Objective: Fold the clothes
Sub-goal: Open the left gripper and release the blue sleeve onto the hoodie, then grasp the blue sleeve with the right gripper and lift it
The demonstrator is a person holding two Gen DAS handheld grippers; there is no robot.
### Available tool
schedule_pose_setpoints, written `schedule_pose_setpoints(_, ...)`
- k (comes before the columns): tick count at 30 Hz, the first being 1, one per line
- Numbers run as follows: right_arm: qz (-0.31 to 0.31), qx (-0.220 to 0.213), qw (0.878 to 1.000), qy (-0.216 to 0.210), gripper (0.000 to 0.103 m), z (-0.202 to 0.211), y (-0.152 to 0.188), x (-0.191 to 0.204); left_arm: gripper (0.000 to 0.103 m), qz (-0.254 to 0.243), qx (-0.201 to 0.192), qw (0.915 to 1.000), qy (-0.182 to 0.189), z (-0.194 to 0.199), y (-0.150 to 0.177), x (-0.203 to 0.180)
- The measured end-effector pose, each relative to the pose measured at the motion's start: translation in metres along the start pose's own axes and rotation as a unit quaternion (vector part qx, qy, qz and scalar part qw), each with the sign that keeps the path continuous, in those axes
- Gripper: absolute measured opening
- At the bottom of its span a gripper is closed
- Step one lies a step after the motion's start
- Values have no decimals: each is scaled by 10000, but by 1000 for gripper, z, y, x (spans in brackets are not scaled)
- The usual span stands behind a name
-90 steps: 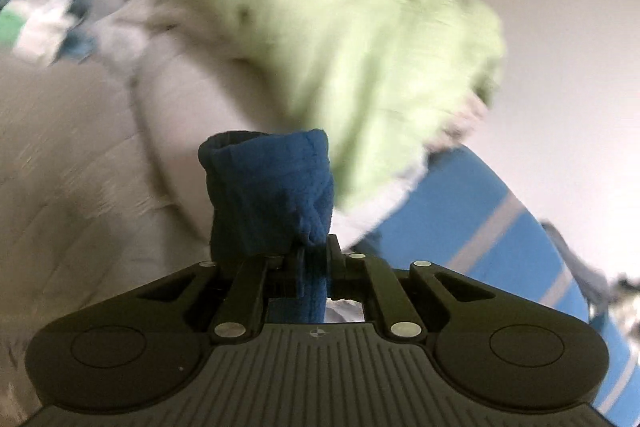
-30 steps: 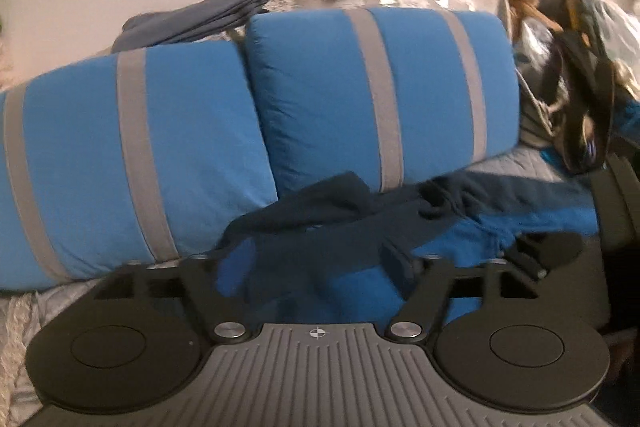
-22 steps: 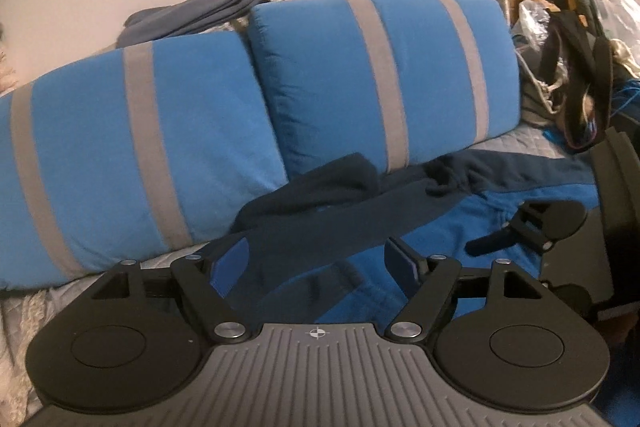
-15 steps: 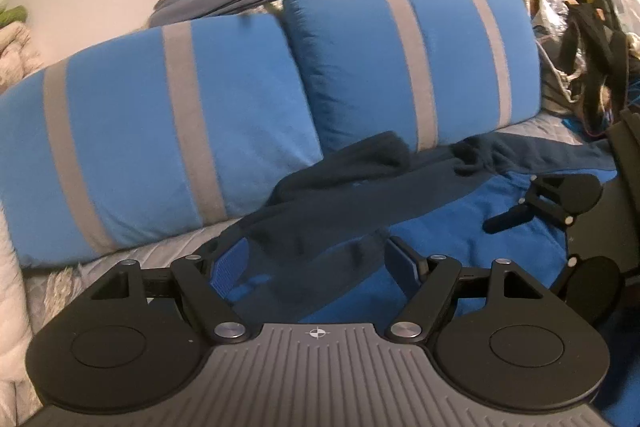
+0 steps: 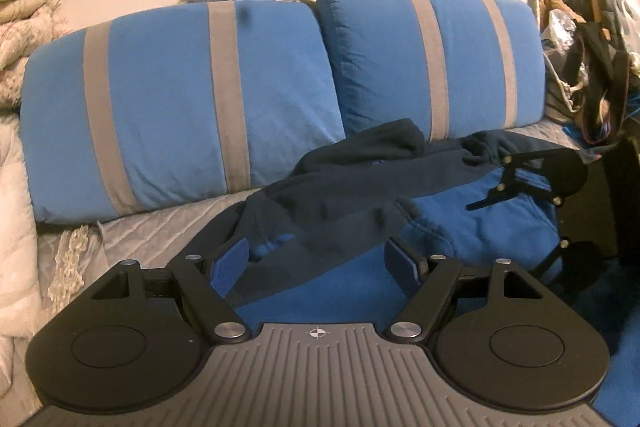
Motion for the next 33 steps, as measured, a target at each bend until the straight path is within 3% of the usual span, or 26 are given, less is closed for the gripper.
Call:
schedule_pose_setpoints(8, 1225, -8, 9924, -109, 64, -28, -10, 17, 75, 201, -14, 9998, -9, 6, 15, 14)
schedule_pose_setpoints(14, 1417, 104, 9892, -351, 48, -43, -17, 21, 75, 356, 38, 9994, -16, 8, 27, 27)
schedule_pose_setpoints(25, 1935, 368, 9785, -611, 39, -47, -21, 29, 75, 385, 66, 9992, -27, 12, 34, 32)
schedule_pose_setpoints(29, 2114, 461, 9748, -547, 12, -49, -22, 33, 75, 339, 51, 9994, -52, 14, 34, 32)
schedule_pose_setpoints(33, 2321, 517, 9710, -253, 7, -53, -22, 34, 75, 301, 66, 9995, -97, 16, 34, 33)
Point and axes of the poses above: each gripper's, at about its wrist camera, not at the fingertips, and z roughly against the way its jaws point, x to its left, y to its underside, the point moved 6 cm from there along -z, roughly the way its jaws point, and after that the axes turned 4 degrees about -z, right-handed, at the moved point
